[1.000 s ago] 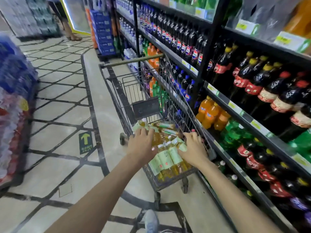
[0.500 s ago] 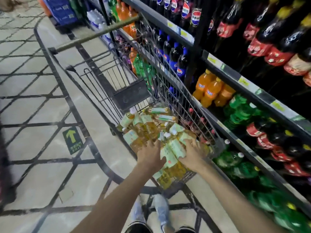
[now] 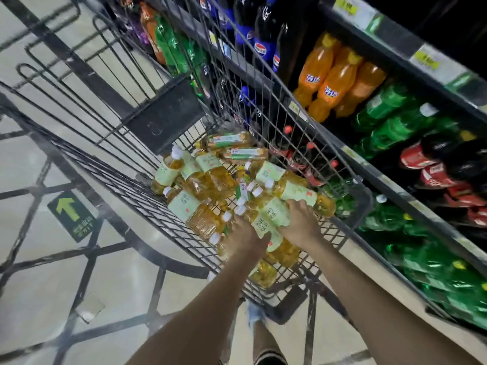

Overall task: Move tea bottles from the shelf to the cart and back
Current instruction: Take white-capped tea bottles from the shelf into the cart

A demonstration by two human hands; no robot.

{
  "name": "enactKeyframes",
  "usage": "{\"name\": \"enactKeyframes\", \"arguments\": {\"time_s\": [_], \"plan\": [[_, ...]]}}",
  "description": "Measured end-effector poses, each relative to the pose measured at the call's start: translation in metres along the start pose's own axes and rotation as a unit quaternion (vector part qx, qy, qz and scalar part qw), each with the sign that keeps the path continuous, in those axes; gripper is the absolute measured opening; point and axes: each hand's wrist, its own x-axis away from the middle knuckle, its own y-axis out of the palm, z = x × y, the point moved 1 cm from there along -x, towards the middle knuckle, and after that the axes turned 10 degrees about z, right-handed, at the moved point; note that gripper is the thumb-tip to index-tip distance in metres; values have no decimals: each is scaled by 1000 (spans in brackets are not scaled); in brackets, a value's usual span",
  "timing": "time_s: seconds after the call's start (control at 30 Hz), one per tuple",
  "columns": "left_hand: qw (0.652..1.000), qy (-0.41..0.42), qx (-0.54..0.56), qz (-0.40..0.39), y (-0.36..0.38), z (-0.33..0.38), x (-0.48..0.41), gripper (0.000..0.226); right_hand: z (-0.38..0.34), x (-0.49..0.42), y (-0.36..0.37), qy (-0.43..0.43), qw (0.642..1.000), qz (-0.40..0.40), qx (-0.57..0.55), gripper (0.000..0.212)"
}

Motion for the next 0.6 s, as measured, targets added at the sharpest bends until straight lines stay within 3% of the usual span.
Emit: {"name": "enactKeyframes", "arguments": {"time_s": [0.17,0.33,0.6], "plan": [[995,-74,71,-2,32,14,-19,114,10,-19,28,10,999,-7,-36,71],[967,-165,190,46,55,27,-26,123,24,-32,51,-3,999,20,-39,72],[920,-233,284,140,78,36,-31,112,31,-47,62,-32,998,53,-13,65]]}}
